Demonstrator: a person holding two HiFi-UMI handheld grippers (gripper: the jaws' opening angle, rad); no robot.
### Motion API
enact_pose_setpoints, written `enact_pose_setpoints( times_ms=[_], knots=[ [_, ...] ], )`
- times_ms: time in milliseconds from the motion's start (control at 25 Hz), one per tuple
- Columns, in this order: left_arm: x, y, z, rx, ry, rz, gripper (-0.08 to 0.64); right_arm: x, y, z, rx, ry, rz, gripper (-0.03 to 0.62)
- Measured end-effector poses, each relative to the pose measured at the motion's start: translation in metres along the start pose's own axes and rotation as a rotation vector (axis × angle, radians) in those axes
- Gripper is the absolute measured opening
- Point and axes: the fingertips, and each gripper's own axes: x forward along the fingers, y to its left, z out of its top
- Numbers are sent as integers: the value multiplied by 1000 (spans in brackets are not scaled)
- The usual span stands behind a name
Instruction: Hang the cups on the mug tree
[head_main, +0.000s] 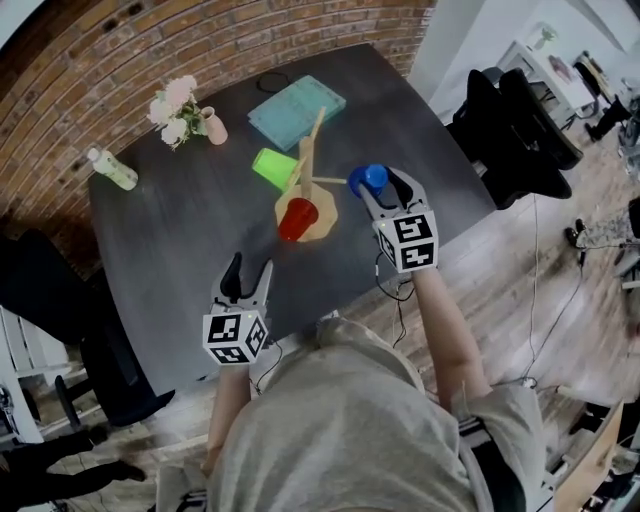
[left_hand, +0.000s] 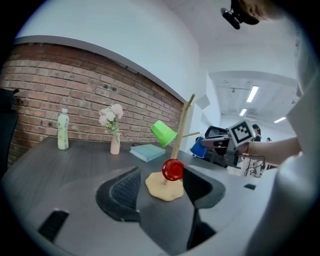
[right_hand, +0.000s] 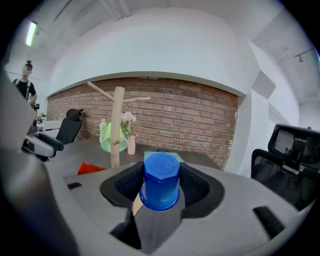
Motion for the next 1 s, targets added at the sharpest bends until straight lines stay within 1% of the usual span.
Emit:
enact_pose_setpoints(
  times_ms=[280, 560, 800, 1000],
  knots=[
    [-28, 0, -5, -3, -10, -27, 256, -29, 0, 48, -34, -73, -45, 227],
    [-49, 4, -9, -1, -19, -43, 256, -53, 12, 89, -70, -134, -70, 227],
    [-62, 1, -15, -5, -22, -62, 256, -65, 27, 108, -79, -169, -73, 227],
    [-76, -2, -20, -10, -24, -64, 256, -68, 42, 110, -81, -166, -59, 227]
  ],
)
